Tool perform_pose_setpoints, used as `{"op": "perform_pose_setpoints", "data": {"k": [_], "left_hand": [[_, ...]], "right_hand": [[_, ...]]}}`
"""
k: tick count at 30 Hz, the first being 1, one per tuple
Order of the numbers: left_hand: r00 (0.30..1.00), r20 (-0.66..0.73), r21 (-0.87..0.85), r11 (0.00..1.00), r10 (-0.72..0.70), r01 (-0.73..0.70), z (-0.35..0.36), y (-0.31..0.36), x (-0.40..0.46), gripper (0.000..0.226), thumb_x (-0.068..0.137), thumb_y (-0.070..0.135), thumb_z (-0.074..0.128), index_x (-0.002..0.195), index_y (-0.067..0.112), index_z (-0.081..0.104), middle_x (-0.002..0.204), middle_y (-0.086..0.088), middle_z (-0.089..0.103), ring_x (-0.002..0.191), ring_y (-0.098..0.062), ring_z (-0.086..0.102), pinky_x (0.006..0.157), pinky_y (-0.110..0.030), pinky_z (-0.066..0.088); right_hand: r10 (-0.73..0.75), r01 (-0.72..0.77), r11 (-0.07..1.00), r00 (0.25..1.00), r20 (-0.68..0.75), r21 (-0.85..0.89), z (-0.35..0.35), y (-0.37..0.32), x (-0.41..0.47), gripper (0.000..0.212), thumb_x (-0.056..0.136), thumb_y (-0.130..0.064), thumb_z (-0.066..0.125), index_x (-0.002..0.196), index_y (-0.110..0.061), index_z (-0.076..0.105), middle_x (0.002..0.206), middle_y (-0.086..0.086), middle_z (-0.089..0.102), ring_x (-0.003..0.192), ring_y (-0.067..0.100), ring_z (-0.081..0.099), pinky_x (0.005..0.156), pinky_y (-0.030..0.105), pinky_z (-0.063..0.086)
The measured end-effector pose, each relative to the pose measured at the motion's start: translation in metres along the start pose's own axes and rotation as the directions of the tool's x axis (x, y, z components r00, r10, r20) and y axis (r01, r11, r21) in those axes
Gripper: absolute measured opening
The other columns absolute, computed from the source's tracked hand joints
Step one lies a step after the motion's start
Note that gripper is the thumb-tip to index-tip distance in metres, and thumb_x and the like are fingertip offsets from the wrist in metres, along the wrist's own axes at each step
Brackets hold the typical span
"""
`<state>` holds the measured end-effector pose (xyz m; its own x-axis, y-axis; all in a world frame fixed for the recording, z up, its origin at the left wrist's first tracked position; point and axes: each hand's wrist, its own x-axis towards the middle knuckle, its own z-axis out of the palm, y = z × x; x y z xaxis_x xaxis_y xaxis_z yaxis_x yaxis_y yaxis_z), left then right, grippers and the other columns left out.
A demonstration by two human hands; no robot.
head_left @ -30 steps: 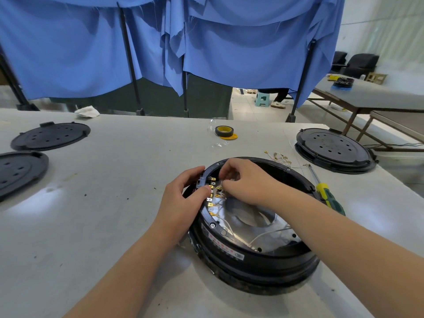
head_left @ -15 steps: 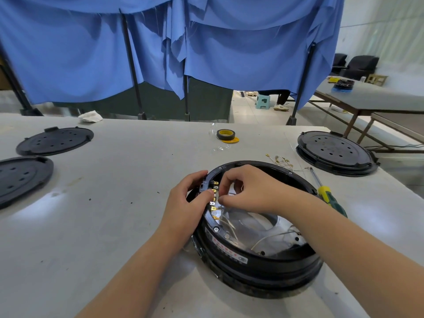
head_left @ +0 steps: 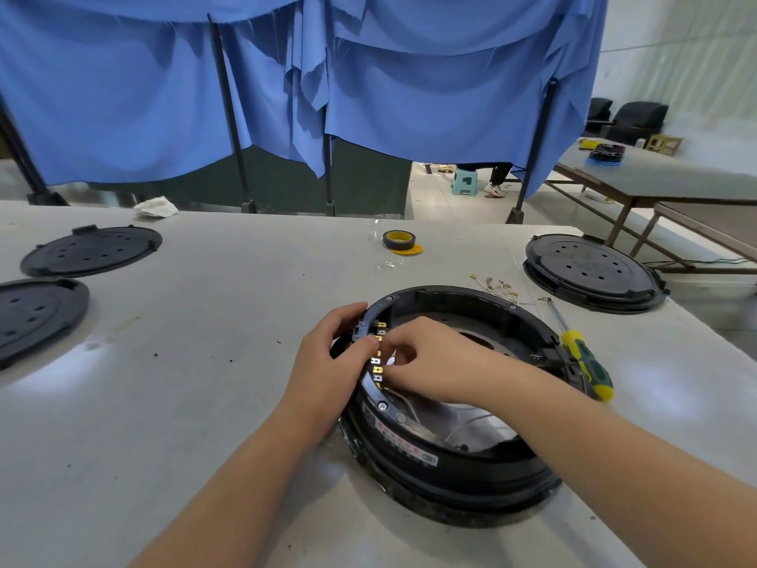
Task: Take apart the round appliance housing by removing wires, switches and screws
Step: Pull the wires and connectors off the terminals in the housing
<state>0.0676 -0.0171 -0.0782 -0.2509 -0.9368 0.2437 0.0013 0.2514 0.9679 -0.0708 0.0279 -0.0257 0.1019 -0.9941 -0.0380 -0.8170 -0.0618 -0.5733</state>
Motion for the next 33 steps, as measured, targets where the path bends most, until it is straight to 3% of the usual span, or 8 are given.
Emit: {"op": "perform_pose_setpoints", "data": {"k": [4,11,14,18,26,33], "left_hand": [[1.000,0.004,0.006,1.000,0.000,0.000,0.000,-0.001,0.000,0.038,0.086,0.003,0.061,0.116,0.026,0.064,0.107,0.012,0.069,0.097,0.001,0.064,0.075,-0.009,0.049],[1.000,0.008,0.016,1.000,-0.004,0.004,-0.001,0.001,-0.001,0.039,0.086,0.004,0.061,0.116,0.028,0.063,0.107,0.014,0.068,0.099,0.001,0.063,0.076,-0.009,0.050],[1.000,0.011,0.012,1.000,-0.004,0.004,0.000,0.001,0.000,0.039,0.085,0.004,0.062,0.114,0.030,0.063,0.107,0.015,0.068,0.099,0.000,0.064,0.076,-0.010,0.050],[1.000,0.011,0.001,1.000,-0.008,0.008,-0.001,0.001,0.000,0.039,0.085,0.003,0.062,0.111,0.032,0.063,0.107,0.015,0.069,0.097,0.002,0.064,0.074,-0.009,0.050],[1.000,0.003,0.028,1.000,-0.002,0.002,-0.001,0.000,0.000,0.039,0.084,0.004,0.062,0.113,0.032,0.062,0.107,0.015,0.068,0.099,0.001,0.063,0.077,-0.009,0.049],[1.000,0.004,0.030,1.000,-0.008,0.008,-0.001,0.002,0.000,0.040,0.083,0.003,0.062,0.111,0.032,0.063,0.106,0.012,0.068,0.099,-0.001,0.063,0.077,-0.007,0.049]], "right_hand": [[0.014,-0.012,0.998,1.000,-0.025,0.062,0.002,0.004,0.001,0.008,0.084,-0.028,0.066,0.082,-0.025,0.073,0.052,-0.008,0.056,0.052,0.004,0.050,0.057,0.026,0.043],[0.040,-0.037,0.998,0.998,-0.049,0.059,0.004,0.004,0.002,0.024,0.084,-0.028,0.067,0.060,-0.032,0.063,0.052,-0.011,0.057,0.051,0.000,0.051,0.052,0.018,0.040],[0.033,-0.032,0.999,0.999,-0.040,0.041,0.005,0.003,0.003,0.023,0.084,-0.027,0.066,0.062,-0.030,0.063,0.055,-0.010,0.059,0.052,0.001,0.051,0.052,0.018,0.037],[0.056,-0.054,0.998,0.997,-0.053,0.042,0.007,0.003,0.004,0.014,0.083,-0.027,0.065,0.076,-0.018,0.073,0.068,-0.001,0.069,0.060,0.007,0.058,0.059,0.026,0.047],[0.103,-0.103,0.995,0.992,-0.073,0.001,0.011,0.003,0.006,0.017,0.083,-0.026,0.062,0.075,-0.016,0.073,0.069,0.002,0.070,0.065,0.014,0.062,0.059,0.029,0.051],[0.134,-0.135,0.991,0.990,-0.051,-0.006,0.010,0.000,0.005,0.015,0.083,-0.022,0.061,0.075,-0.016,0.072,0.070,0.002,0.068,0.056,0.008,0.054,0.050,0.020,0.041]]}}
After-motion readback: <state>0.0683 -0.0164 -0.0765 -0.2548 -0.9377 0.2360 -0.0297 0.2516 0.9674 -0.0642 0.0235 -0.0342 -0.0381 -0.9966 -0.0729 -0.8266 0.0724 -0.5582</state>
